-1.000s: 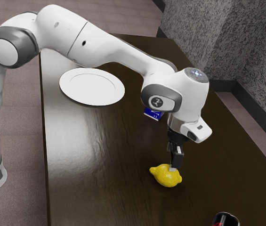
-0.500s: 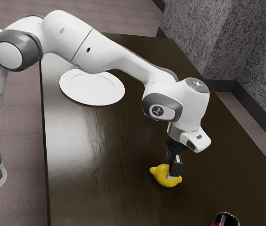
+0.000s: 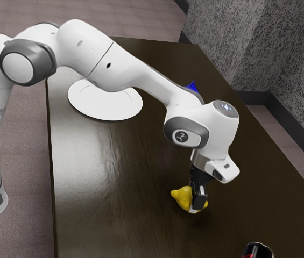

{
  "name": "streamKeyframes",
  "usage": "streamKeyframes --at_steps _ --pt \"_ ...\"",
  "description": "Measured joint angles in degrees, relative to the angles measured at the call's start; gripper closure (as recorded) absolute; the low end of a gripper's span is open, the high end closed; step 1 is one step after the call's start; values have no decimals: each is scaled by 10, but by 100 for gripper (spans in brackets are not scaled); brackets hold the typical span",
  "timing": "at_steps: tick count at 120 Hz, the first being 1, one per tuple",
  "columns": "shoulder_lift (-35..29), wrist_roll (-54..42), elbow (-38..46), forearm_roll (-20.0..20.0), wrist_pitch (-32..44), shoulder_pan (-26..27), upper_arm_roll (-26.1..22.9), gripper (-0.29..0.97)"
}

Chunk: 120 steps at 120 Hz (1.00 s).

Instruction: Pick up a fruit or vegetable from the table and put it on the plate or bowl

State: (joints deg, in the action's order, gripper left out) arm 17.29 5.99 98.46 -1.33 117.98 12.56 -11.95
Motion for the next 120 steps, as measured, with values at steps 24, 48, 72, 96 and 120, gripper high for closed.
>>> streamKeyframes --at_steps 24,48,72,96,120 --pt "4 2 0 1 3 0 0 25" --pt "-45 13 2 -14 -3 -1 1 50" --pt "-219 33 23 -46 -58 -2 15 61" --pt "-402 52 167 -60 -102 -7 29 70" --pt "-486 62 243 -63 -148 -93 82 72"
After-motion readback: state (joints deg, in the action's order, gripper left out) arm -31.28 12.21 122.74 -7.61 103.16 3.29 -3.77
